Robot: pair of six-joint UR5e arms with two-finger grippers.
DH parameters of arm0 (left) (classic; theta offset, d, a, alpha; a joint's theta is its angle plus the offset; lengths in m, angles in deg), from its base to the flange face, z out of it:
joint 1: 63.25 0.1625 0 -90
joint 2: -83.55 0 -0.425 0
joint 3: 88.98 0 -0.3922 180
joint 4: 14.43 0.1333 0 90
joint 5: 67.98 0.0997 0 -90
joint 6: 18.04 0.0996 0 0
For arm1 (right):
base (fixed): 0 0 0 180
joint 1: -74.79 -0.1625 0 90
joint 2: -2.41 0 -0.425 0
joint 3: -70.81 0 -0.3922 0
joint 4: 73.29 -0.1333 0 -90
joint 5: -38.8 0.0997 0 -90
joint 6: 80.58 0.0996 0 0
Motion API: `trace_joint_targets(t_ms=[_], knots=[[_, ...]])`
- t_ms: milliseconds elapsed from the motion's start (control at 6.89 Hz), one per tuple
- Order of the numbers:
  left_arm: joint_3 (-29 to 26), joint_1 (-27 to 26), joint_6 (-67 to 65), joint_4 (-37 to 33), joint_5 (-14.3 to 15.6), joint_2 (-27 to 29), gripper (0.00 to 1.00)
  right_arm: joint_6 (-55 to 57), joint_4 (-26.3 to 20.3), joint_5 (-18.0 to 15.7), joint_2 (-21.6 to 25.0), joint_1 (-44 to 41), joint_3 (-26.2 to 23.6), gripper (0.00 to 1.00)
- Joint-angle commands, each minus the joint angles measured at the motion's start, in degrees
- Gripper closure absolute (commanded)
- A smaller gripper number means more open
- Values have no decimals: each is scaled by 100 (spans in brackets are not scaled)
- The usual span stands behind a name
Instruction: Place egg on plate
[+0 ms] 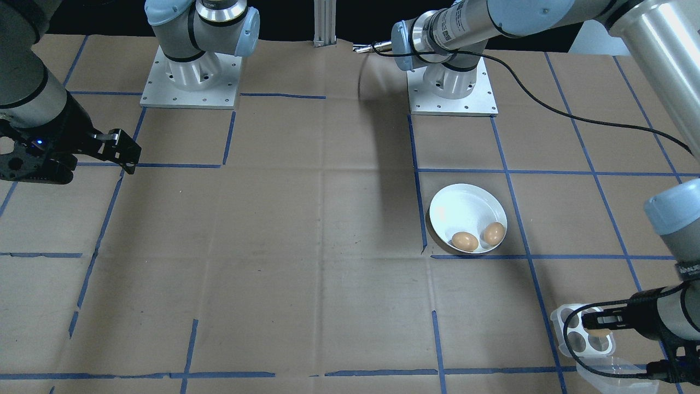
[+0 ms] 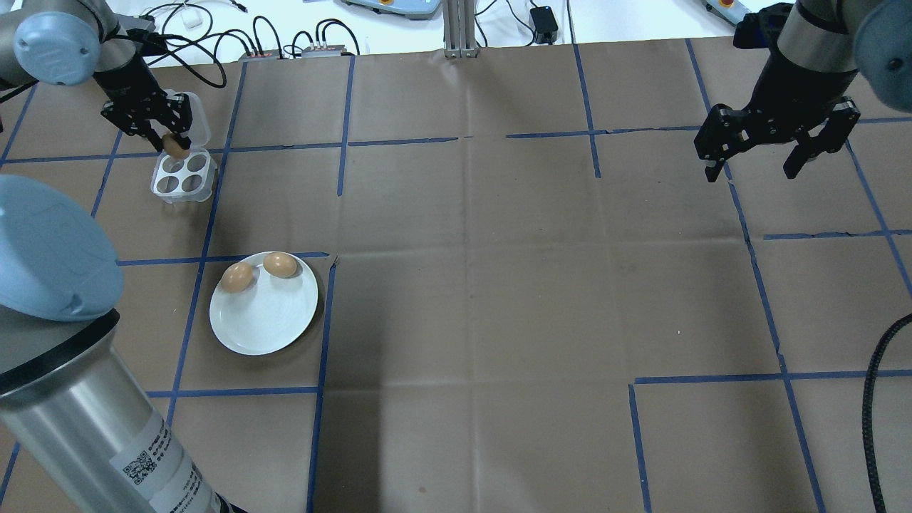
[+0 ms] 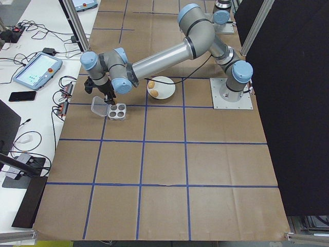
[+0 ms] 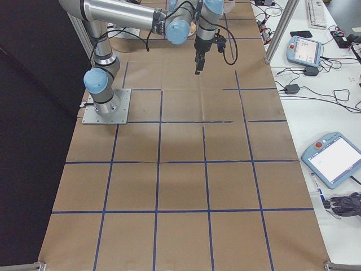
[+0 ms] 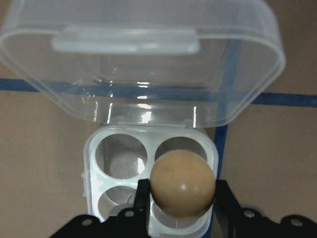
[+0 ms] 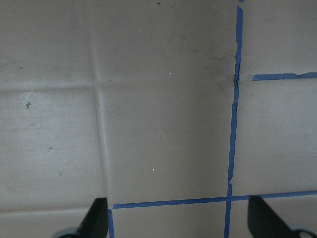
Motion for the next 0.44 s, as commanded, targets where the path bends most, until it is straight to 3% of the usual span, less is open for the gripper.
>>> trace_joint_targets(t_ms=[0,145,290], knots=[[254,-83,-328,-749,-2,-616,100,0,9,-4,0,0,0,0],[1005,-127,-609,-761,-81,-1184,100,0,0,-4,0,0,0,0],[2048,-128,-638,-317,-90,-1851,100,0,9,-4,0,0,0,0]])
